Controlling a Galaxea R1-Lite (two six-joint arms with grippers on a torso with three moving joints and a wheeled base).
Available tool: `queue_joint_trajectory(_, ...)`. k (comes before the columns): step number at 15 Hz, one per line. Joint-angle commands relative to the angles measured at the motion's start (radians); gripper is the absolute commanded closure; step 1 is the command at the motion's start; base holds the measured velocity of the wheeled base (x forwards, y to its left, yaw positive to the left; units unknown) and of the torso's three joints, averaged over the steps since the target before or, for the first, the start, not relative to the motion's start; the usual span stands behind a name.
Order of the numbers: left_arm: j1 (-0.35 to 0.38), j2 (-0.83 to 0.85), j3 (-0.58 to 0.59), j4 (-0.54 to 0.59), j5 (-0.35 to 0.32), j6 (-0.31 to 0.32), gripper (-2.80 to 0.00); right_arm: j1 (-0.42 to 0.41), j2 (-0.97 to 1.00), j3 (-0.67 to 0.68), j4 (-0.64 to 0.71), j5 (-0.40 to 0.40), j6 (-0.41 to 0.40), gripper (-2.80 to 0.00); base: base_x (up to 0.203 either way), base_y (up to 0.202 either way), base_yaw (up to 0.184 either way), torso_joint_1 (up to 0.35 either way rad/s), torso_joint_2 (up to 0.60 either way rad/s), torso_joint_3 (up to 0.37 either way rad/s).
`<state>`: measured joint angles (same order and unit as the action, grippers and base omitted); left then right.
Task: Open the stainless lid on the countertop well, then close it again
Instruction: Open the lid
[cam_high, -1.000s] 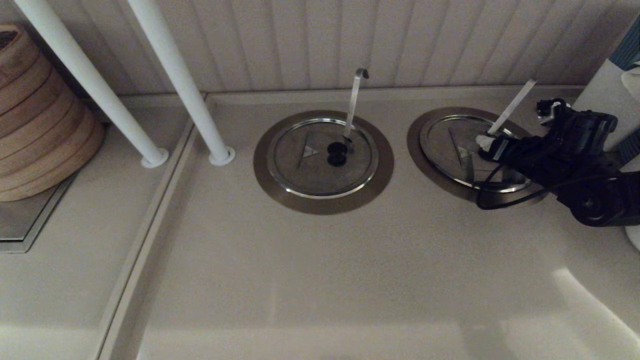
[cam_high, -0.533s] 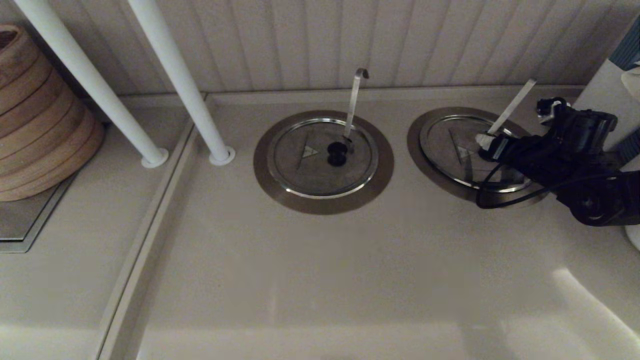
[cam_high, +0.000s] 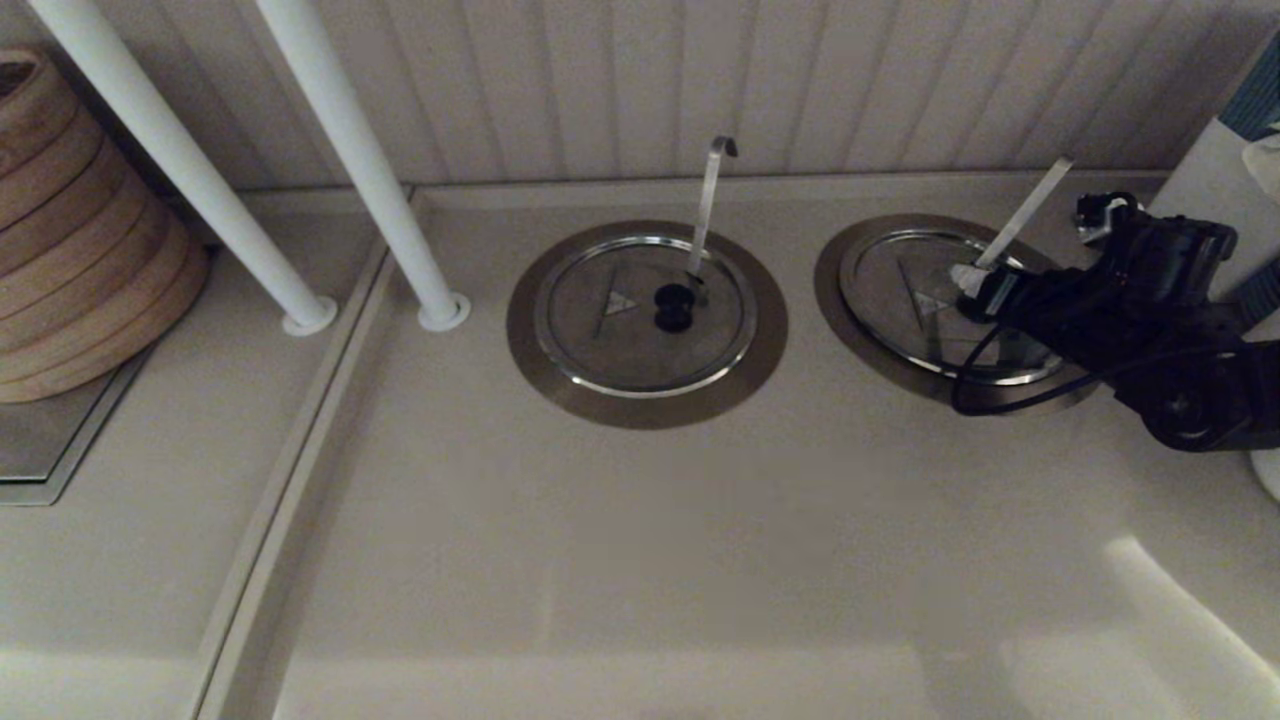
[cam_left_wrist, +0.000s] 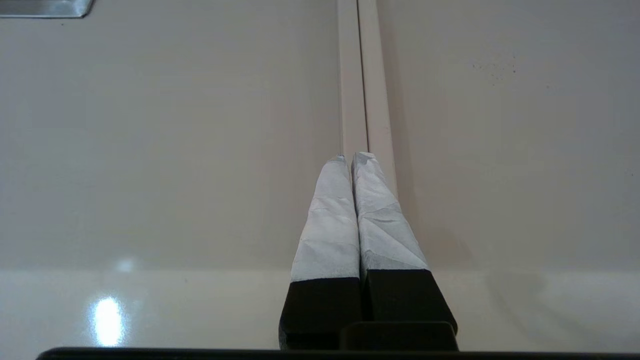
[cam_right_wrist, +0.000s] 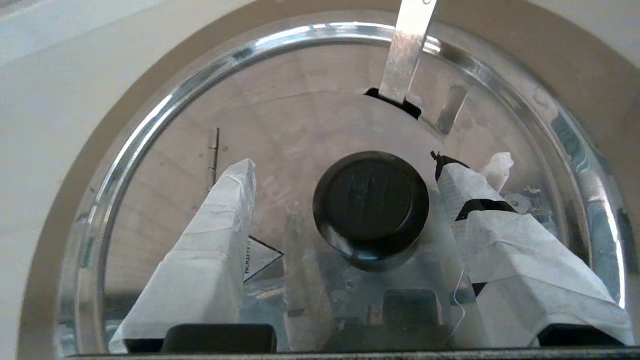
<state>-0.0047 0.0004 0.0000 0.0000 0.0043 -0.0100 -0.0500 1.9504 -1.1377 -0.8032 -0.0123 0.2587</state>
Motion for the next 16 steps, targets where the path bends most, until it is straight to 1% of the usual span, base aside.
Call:
queue_joint_trajectory(1, 0.000, 0.001, 0.000, -0.001, 0.000, -0.001, 0.00, 0.005, -0.010, 0.001, -0.004, 0.000, 0.007, -2.80, 0.000, 0.000, 0.000, 0.000, 0.00, 0.000)
queue_joint_trajectory(10, 0.000, 0.001, 0.000, 0.000, 0.000, -0.001, 0.00, 0.012, -0.002, 0.003, -0.004, 0.000, 0.010, -2.80, 0.000, 0.000, 0.000, 0.000, 0.00, 0.000)
queue_joint_trajectory(16, 0.001, 0.001, 0.000, 0.000, 0.000, -0.001, 0.00, 0.016, -0.001, 0.003, -0.005, 0.001, 0.030, -2.80, 0.000, 0.000, 0.000, 0.000, 0.00, 0.000)
